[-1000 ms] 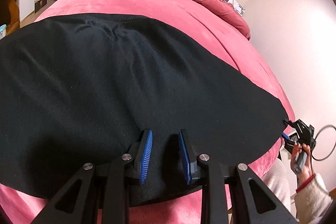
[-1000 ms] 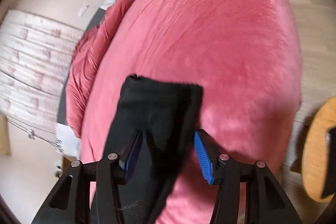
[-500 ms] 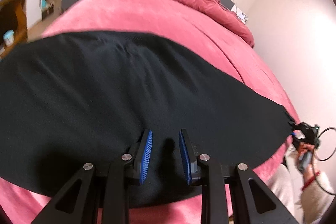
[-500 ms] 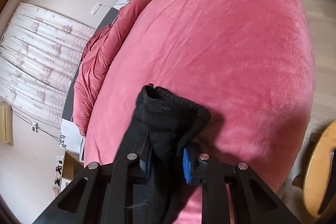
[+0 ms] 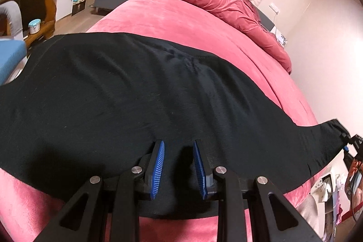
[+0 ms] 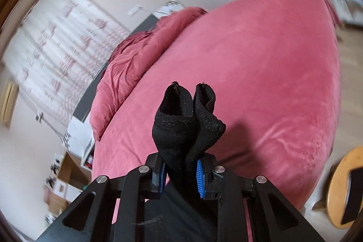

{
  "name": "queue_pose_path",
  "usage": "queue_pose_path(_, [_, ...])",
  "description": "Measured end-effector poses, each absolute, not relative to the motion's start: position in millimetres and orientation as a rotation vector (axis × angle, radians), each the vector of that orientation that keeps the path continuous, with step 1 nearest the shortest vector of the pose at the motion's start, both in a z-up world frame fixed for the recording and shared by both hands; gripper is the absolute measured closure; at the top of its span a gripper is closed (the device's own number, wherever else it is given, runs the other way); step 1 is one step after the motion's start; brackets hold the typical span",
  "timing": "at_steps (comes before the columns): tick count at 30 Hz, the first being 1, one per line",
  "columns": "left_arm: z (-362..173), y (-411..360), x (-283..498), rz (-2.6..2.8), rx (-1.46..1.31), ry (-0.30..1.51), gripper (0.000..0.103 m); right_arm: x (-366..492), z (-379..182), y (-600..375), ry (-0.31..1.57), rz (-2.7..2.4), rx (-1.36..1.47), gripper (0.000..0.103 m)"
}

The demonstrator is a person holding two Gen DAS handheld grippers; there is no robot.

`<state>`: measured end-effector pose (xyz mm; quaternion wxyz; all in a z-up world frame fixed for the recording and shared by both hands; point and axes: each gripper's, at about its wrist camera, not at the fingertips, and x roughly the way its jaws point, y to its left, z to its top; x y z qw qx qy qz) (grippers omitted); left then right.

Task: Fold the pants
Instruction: 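Grasp the leg hem with the right tool and lift it, then fold the leg hem over toward the left tool and lay it down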

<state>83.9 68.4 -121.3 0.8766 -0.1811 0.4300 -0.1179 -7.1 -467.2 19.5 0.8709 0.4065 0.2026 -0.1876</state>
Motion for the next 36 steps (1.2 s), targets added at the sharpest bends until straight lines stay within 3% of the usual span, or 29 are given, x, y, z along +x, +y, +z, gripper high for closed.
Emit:
queue_pose_path(7, [-129, 81, 83, -0.275, -0.401, 0.892, 0.076, 10, 64, -393, 0.420, -0.319, 0.711, 0.082])
queue_pose_path(15, [-140, 97, 85, -0.301, -0.438, 0.889, 0.076, 36, 77, -303, 0.459, -0.184, 0.584, 0.082])
queue_pose_path(27, [-146, 110, 82, -0.341, -0.464, 0.874, 0.076, 67, 11, -170, 0.685, 0.000, 0.279, 0.081])
queue_pose_path(36, [-149, 116, 81, -0.357, -0.491, 0.870, 0.076, 75, -58, -125, 0.817, 0.059, 0.103, 0.081])
